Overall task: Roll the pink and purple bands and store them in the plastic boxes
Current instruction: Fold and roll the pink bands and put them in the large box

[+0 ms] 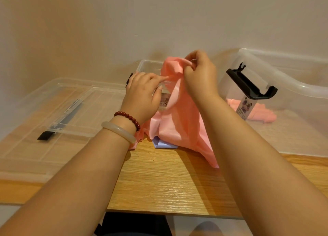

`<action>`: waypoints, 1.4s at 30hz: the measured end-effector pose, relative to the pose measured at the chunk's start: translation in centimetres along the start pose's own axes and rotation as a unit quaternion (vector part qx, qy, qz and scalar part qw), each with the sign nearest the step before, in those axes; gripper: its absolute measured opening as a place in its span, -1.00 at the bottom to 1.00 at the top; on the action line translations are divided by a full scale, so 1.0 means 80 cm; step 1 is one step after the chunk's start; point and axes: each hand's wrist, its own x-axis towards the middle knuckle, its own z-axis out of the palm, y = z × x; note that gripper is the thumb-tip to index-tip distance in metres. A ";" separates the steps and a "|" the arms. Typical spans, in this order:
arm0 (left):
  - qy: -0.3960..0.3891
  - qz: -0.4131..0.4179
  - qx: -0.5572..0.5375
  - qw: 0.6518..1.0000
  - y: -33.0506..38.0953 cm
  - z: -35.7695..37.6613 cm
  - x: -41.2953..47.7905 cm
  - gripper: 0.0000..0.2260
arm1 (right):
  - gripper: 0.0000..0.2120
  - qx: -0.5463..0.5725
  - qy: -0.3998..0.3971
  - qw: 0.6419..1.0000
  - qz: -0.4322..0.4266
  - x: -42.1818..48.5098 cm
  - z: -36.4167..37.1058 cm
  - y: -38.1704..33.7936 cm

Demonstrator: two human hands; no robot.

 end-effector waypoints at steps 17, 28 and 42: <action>0.002 -0.058 0.005 0.998 0.032 0.002 0.004 -0.74 | -0.77 -0.101 0.058 0.993 0.018 -0.032 -0.002 0.034; 0.012 -0.097 -0.001 0.995 0.038 0.006 0.020 -0.79 | -0.81 0.035 0.085 0.992 0.082 -0.020 -0.005 0.029; 0.085 -0.122 -0.096 0.984 0.023 -0.018 0.035 -0.80 | -0.80 0.041 0.144 0.981 0.125 -0.011 -0.006 0.043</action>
